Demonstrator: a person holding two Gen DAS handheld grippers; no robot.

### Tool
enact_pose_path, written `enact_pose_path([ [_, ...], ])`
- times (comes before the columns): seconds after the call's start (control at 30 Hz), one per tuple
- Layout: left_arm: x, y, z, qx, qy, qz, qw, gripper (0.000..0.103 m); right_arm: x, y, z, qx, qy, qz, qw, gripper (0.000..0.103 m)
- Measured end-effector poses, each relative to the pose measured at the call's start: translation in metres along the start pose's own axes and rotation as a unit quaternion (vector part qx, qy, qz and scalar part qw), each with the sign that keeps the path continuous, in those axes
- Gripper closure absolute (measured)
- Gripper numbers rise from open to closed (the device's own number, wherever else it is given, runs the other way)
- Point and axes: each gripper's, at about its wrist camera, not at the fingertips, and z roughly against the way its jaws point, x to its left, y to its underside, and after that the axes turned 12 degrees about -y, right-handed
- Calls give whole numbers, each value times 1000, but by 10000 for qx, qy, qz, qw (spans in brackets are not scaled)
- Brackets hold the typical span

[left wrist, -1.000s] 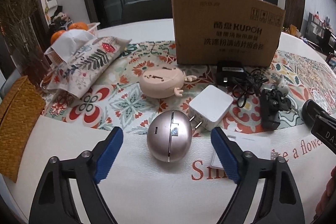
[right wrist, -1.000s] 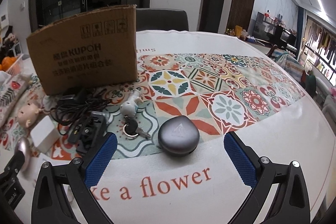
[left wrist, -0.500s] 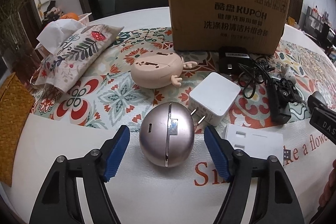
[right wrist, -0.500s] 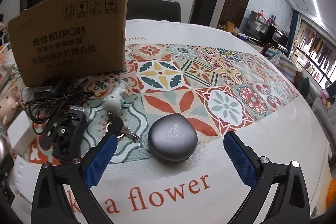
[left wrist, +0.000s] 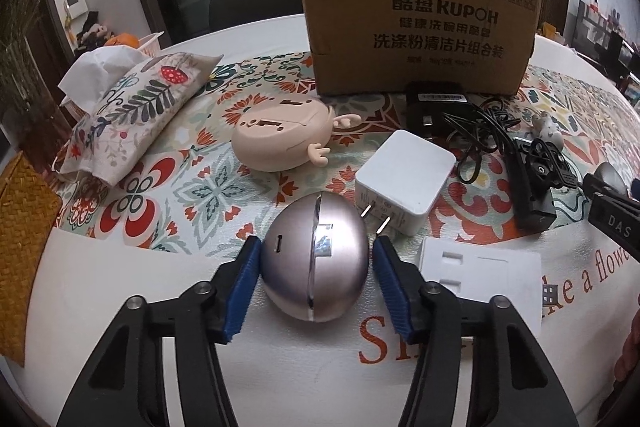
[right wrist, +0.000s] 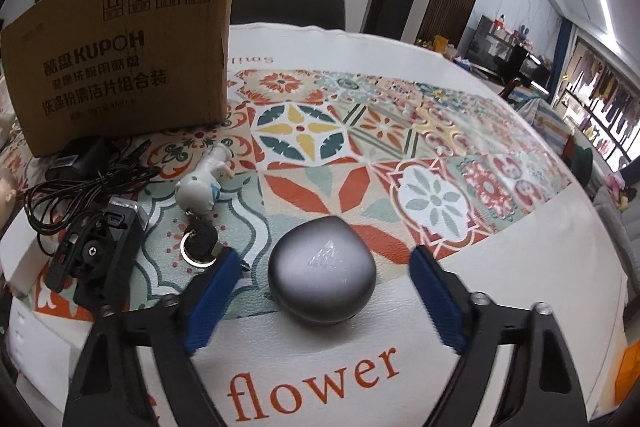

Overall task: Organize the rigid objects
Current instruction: 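Close the left gripper on the silver ball while the right gripper closes on the grey earbud case, then carry the silver ball and grey case over the cardboard box with both grippers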

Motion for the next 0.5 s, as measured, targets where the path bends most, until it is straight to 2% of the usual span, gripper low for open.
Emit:
enact_pose_path([
  [0.23, -1, 0, 1, -18, 48, -14, 10000, 52, -2, 2, -4, 95, -203, -37, 9997, 46],
  [0.5, 3, 2, 2, -14, 280, 74, 9996, 52, 2, 7, 3, 98, -546, -12, 9985, 46],
])
